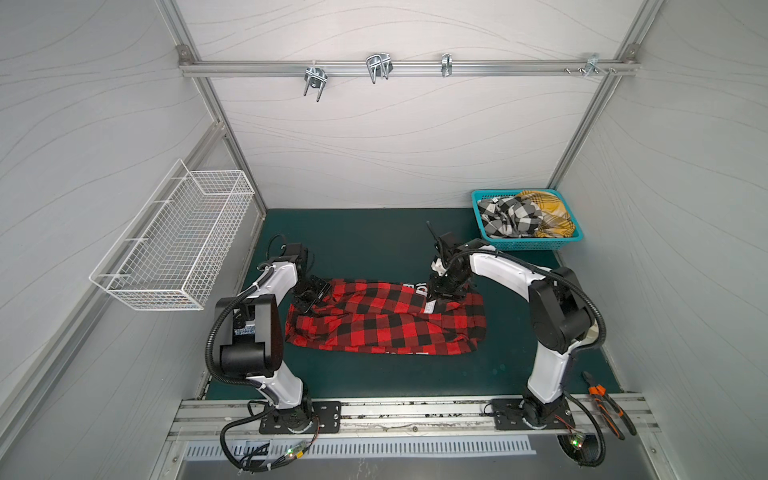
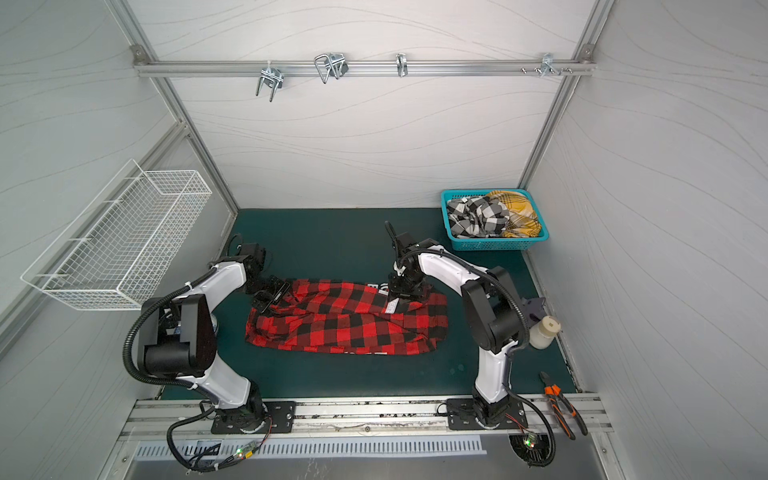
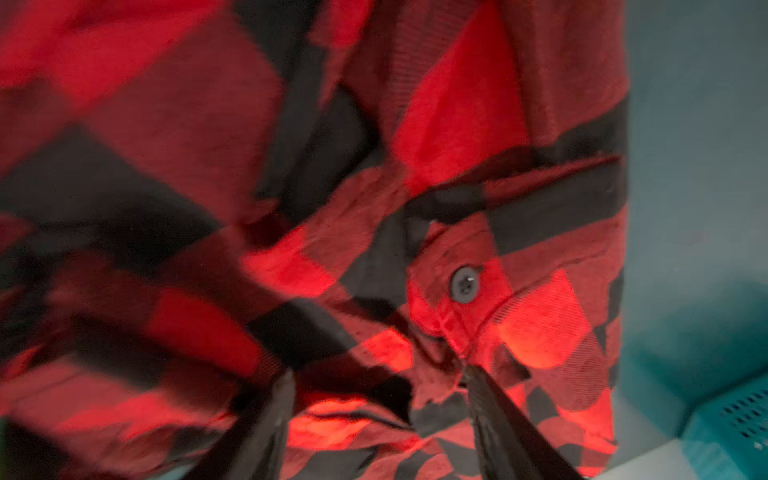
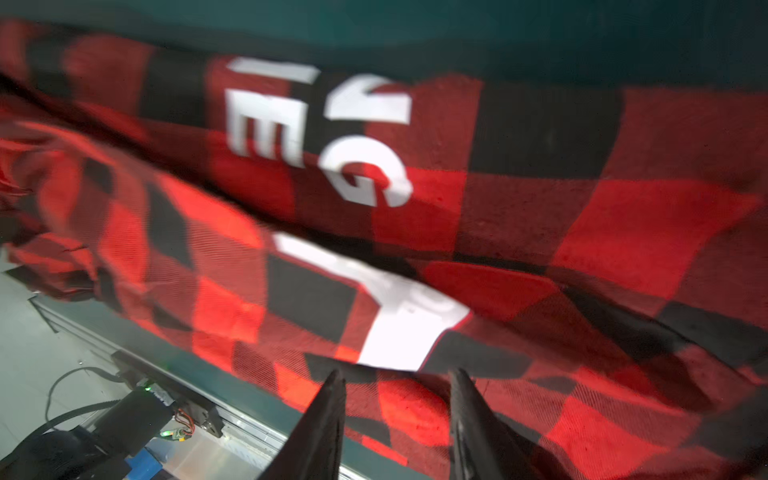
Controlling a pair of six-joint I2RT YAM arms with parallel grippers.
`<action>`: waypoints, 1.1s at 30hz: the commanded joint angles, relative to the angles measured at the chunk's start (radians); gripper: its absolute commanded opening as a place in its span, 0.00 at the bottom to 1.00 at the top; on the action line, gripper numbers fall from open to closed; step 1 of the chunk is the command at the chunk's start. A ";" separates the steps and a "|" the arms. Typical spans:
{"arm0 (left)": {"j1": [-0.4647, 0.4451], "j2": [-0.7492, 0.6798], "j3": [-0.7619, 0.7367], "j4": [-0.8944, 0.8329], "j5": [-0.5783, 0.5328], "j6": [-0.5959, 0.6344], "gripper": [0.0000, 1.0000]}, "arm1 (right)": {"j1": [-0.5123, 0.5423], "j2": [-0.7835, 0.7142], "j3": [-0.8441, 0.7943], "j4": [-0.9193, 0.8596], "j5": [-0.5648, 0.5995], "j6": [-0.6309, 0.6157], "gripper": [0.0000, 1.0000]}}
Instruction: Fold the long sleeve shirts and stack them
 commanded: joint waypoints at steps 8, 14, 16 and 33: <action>0.002 0.073 0.033 0.107 0.058 -0.026 0.54 | -0.036 -0.072 -0.101 -0.011 0.012 0.023 0.45; -0.010 0.077 0.029 0.117 0.053 -0.026 0.40 | -0.050 -0.027 -0.097 0.005 -0.005 0.028 0.43; -0.011 0.083 0.033 0.120 0.050 -0.021 0.35 | -0.053 -0.027 -0.092 0.002 -0.003 0.026 0.43; -0.021 -0.025 0.124 -0.089 -0.112 0.135 0.00 | -0.165 -0.037 -0.116 0.024 -0.087 0.042 0.45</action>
